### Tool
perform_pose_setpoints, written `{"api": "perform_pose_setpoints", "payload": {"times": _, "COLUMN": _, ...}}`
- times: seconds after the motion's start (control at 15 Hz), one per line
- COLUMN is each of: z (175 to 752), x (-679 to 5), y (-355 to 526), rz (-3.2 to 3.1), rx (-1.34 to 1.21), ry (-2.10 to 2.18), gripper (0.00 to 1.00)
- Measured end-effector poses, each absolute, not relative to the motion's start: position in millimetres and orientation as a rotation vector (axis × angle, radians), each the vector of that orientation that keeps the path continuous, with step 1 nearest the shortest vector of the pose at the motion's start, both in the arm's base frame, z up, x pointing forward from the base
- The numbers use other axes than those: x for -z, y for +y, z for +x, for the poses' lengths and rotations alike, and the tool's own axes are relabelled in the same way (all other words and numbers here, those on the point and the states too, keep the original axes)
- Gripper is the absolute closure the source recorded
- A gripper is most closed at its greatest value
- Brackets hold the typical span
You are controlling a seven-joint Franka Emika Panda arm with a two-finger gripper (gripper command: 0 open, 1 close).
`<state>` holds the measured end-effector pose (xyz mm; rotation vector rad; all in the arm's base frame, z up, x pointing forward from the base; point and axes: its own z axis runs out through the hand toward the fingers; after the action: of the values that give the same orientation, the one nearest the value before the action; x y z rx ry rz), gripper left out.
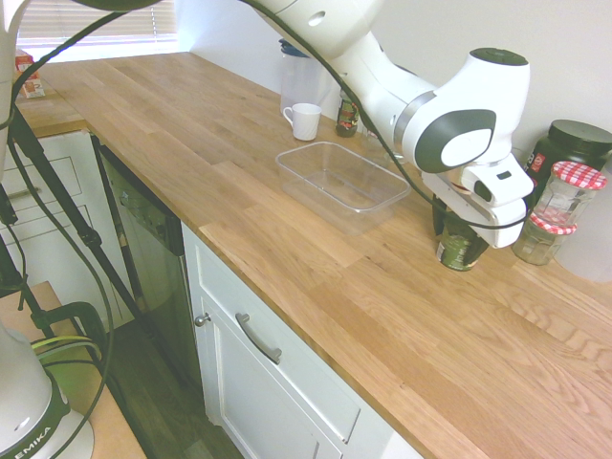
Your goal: Put the cereal into the container
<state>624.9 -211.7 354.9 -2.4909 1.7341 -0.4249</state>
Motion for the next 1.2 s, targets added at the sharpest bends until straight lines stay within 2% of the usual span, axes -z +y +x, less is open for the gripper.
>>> {"api": "perform_pose_setpoints", "payload": {"times": 0.07, "z": 627.4, "x": -353.6, "y": -213.3, "rz": -2.489, "rx": 0.427, "ry": 1.737, "gripper": 0.00}}
{"api": "perform_pose_setpoints", "payload": {"times": 0.13, "z": 629.5, "x": -352.5, "y": -214.4, "rz": -2.488, "rx": 0.428, "ry": 1.740, "gripper": 1.00}}
{"api": "perform_pose_setpoints", "payload": {"times": 0.8, "z": 633.7, "x": -361.3, "y": -218.4, "rz": -2.467, "rx": 0.436, "ry": 1.748, "gripper": 1.00}}
{"api": "perform_pose_setpoints", "payload": {"times": 1.0, "z": 637.8, "x": -402.2, "y": -208.2, "rz": -2.456, "rx": 0.484, "ry": 1.709, "gripper": 1.00}}
{"api": "perform_pose_setpoints", "payload": {"times": 1.2, "z": 635.9, "x": -466.7, "y": -162.2, "rz": -2.470, "rx": 0.551, "ry": 1.624, "gripper": 1.00}}
